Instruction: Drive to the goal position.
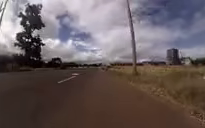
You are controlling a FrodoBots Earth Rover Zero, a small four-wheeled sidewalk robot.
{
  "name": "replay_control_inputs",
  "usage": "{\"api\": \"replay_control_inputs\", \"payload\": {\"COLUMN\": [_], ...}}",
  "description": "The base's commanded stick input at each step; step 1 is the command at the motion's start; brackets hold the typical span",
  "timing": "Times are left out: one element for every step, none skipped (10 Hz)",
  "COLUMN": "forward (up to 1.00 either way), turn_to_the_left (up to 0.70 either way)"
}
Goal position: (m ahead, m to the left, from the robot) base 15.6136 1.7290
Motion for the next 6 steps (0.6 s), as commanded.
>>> {"api": "replay_control_inputs", "payload": {"forward": [0.70, 0.70, 0.70, 0.70, 0.70, 0.70], "turn_to_the_left": [-0.35, 0.00, 0.00, 0.00, 0.00, 0.00]}}
